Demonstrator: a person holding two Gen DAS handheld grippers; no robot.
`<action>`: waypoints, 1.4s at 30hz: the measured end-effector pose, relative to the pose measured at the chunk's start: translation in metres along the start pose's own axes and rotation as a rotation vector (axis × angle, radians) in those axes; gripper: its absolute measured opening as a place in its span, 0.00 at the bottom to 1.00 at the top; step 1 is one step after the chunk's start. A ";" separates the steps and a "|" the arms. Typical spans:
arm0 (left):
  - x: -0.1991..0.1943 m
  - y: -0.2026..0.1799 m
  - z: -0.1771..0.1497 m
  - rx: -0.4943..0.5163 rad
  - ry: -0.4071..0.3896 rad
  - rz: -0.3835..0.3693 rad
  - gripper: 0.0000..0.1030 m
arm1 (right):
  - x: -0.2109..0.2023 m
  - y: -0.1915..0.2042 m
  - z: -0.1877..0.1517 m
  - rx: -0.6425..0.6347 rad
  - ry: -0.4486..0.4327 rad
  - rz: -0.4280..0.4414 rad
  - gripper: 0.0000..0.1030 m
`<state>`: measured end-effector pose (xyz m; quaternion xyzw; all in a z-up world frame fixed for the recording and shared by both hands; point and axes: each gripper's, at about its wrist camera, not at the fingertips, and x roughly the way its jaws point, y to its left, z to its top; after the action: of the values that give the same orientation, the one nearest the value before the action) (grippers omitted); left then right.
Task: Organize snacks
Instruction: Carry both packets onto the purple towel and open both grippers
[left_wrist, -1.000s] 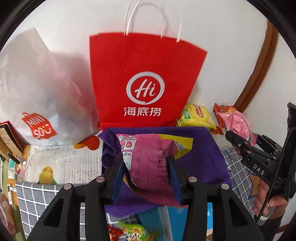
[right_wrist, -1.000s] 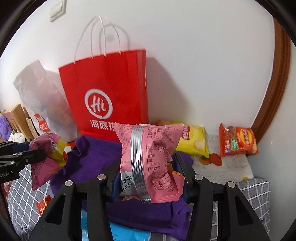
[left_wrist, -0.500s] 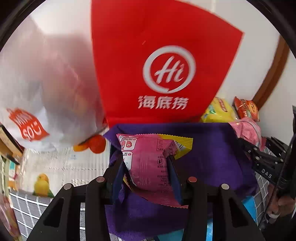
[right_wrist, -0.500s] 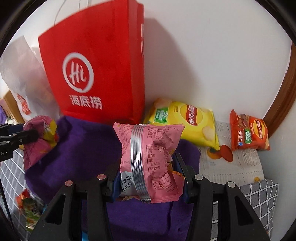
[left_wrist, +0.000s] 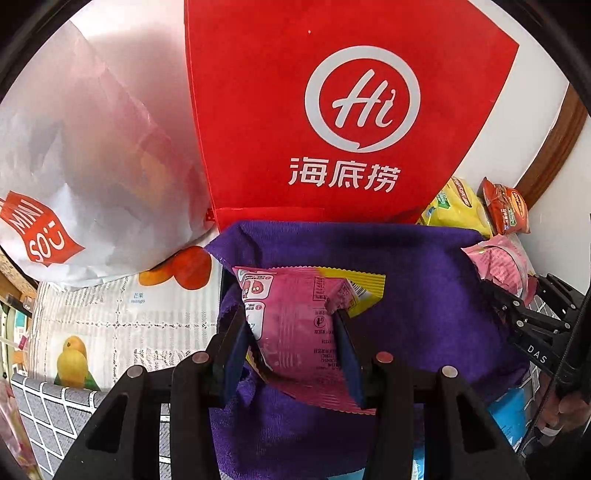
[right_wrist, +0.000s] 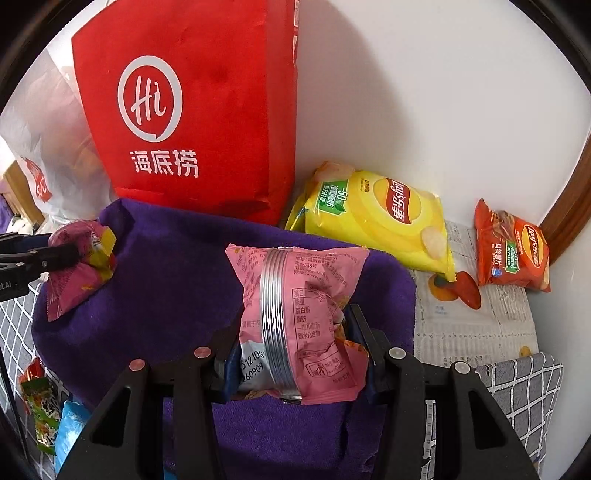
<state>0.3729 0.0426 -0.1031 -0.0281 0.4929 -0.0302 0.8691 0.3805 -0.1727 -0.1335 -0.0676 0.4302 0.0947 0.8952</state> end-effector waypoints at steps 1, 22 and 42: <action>0.000 0.001 0.000 -0.001 0.001 0.001 0.42 | 0.001 0.000 0.000 -0.001 0.003 -0.001 0.48; 0.018 -0.004 -0.001 0.007 0.047 -0.013 0.42 | 0.021 0.001 -0.009 -0.036 0.076 -0.006 0.48; 0.003 -0.008 -0.002 0.012 0.021 -0.068 0.60 | 0.000 0.008 -0.004 -0.062 0.035 -0.002 0.74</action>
<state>0.3727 0.0346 -0.1054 -0.0394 0.5005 -0.0631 0.8625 0.3757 -0.1652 -0.1367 -0.0972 0.4427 0.1059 0.8851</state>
